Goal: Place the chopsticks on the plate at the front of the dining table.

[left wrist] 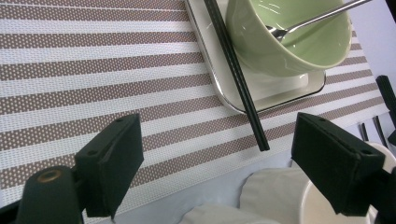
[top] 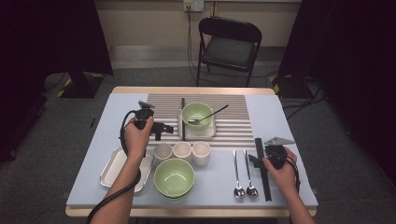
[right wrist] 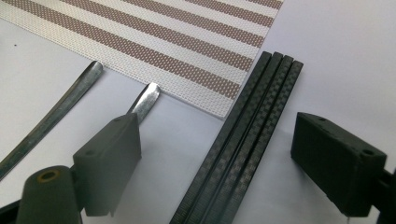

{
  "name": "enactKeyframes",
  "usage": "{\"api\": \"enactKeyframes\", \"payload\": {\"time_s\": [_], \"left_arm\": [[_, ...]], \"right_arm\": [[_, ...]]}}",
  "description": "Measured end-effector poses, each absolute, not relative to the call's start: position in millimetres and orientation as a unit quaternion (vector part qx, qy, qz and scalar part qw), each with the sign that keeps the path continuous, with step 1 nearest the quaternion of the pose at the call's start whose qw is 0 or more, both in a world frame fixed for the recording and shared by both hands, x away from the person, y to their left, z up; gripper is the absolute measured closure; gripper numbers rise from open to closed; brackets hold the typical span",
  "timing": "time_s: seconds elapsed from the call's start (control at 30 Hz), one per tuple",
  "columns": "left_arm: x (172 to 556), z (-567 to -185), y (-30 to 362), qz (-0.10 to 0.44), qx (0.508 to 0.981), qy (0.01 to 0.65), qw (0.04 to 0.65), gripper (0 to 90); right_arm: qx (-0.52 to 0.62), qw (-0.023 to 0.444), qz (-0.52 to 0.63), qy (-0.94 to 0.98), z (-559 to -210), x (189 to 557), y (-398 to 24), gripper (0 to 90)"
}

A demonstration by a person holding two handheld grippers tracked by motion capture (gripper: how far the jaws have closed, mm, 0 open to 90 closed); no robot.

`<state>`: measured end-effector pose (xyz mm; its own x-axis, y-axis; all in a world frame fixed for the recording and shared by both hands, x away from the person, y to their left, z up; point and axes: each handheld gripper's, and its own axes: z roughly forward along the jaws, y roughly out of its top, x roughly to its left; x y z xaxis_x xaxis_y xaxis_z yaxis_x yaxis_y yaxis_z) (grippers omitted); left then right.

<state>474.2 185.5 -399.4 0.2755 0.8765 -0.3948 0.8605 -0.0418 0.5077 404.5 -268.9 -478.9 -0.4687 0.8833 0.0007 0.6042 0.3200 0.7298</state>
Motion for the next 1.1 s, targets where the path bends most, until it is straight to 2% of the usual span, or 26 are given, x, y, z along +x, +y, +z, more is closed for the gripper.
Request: {"api": "enactKeyframes", "payload": {"time_s": [1.1], "left_arm": [[460.1,-389.2,210.9,0.019,0.732,0.594,0.332,16.4]], "right_arm": [[0.473,0.205,0.342,0.786,-479.1,404.5,-268.9,15.2]]}}
